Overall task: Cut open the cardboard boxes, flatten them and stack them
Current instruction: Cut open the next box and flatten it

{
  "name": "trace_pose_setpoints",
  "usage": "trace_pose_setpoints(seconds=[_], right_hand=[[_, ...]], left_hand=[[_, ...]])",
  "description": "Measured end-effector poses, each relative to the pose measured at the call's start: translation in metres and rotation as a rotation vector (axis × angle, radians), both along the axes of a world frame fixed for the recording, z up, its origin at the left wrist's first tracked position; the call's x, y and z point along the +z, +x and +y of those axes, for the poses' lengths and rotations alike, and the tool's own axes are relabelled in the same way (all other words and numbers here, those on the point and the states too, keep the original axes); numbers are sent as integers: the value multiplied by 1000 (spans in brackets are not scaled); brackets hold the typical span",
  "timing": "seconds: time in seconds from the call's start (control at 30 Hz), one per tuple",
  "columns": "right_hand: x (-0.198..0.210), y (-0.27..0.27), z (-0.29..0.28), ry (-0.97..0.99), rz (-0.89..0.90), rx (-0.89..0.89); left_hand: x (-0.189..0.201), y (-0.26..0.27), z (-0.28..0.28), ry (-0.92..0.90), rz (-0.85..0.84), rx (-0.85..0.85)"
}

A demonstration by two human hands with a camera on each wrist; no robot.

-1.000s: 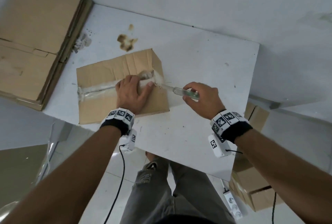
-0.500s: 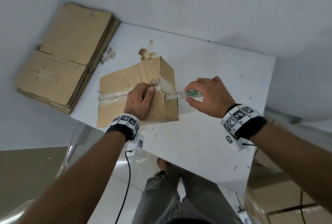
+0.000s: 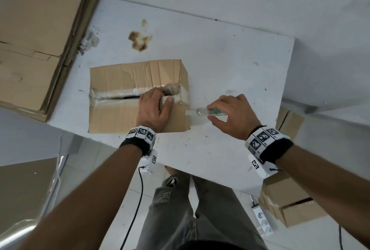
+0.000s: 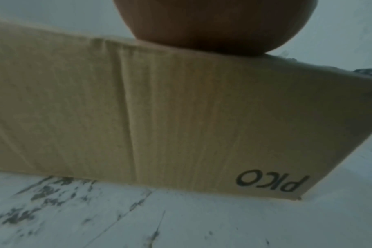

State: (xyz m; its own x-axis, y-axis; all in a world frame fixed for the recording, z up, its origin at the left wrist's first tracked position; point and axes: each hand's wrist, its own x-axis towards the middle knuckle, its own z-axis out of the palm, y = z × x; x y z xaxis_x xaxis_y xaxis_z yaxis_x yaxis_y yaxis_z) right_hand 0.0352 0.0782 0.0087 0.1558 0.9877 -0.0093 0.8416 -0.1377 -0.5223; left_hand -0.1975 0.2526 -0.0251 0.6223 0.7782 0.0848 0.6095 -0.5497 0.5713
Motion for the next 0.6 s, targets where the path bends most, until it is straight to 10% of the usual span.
trace_pose_setpoints(seconds=[0.6], right_hand=[[-34, -56, 27, 73, -144, -324]], left_hand=[[-15, 11, -2, 27, 56, 42]])
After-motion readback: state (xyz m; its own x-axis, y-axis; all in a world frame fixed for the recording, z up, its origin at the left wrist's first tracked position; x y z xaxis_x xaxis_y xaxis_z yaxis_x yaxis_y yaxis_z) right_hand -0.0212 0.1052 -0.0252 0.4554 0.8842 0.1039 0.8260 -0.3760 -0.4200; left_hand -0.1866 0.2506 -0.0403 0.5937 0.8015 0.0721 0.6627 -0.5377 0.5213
